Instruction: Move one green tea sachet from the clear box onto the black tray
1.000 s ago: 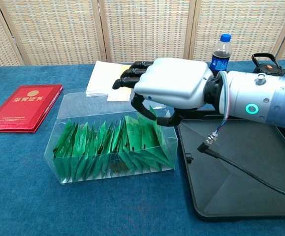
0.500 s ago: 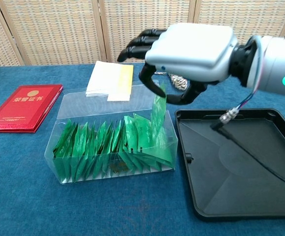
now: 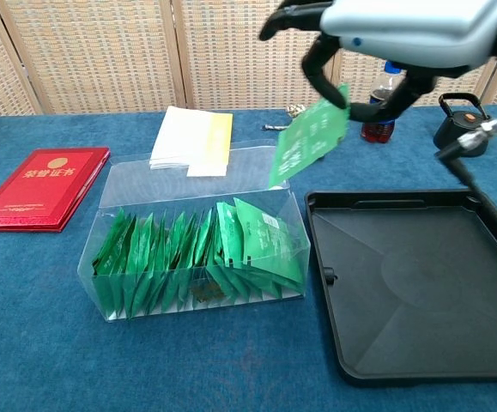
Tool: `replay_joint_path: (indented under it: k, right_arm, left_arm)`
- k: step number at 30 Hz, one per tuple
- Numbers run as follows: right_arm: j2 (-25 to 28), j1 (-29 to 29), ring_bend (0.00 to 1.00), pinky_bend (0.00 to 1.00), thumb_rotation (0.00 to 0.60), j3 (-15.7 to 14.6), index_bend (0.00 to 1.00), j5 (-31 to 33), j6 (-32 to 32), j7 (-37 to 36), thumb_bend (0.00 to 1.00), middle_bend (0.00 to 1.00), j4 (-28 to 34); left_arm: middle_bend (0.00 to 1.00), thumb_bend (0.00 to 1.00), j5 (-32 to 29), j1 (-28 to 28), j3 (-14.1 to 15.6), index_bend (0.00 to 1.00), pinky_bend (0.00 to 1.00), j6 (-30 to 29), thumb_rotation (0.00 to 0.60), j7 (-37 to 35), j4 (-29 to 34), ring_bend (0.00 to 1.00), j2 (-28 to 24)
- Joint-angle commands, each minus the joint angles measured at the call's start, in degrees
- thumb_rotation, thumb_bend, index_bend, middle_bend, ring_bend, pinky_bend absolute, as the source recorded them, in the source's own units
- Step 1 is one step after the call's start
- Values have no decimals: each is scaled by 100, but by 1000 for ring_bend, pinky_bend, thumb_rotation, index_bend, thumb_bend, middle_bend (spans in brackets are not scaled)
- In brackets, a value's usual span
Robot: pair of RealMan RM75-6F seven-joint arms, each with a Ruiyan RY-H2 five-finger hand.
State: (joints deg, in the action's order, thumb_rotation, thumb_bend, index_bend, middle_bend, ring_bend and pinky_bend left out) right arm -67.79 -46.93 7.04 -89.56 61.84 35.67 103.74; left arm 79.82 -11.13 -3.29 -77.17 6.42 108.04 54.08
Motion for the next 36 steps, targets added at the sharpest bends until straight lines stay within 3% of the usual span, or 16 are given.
replay_joint_path:
  k: [1,11,15,18,20,22,28,33,36]
  right_arm:
    - [148,149,12,8,600,-100,661,-78,94,-157,565,173,-41]
    - [282,698,12,8,600,-761,661,-808,402,-775,565,175,-859]
    - [176,759,19,9,600,-807,642,-950,461,-856,565,176,-1052]
    - [96,793,42,17,600,-792,343,-1000,520,-968,557,140,-1166]
    - [68,842,45,18,600,-731,126,-962,595,-1052,484,92,-1180]
    - [101,908,45,18,600,-666,56,-900,710,-1113,418,74,-1099]
    - [318,1267,44,18,600,-574,43,-932,1307,-1199,398,67,-886]
    - [383,1882,31,18,600,-622,43,-922,2219,-1878,382,52,-853]
    - [270,2327,2,18,600,-658,43,-736,2732,-2299,251,13,-941]
  left_arm:
    - [0,69,3,0,3,0,0,3,600,2,-1,0,1]
    - [0,69,8,9,1,0,0,-7,600,-27,4,0,-14]
    - [0,68,9,9,6,0,0,-4,600,-7,11,0,-11]
    - [0,68,11,12,12,0,0,-7,600,17,16,0,-5]
    - [0,69,-2,14,8,0,0,-12,600,32,19,0,0]
    - [0,69,-20,11,3,0,0,-3,600,36,19,0,2]
    - [0,69,-7,13,7,0,0,-3,600,23,20,0,-5]
    - [0,69,73,39,27,0,0,-66,600,39,4,0,22]
    - [0,69,147,55,43,0,0,-117,600,72,-25,0,76]
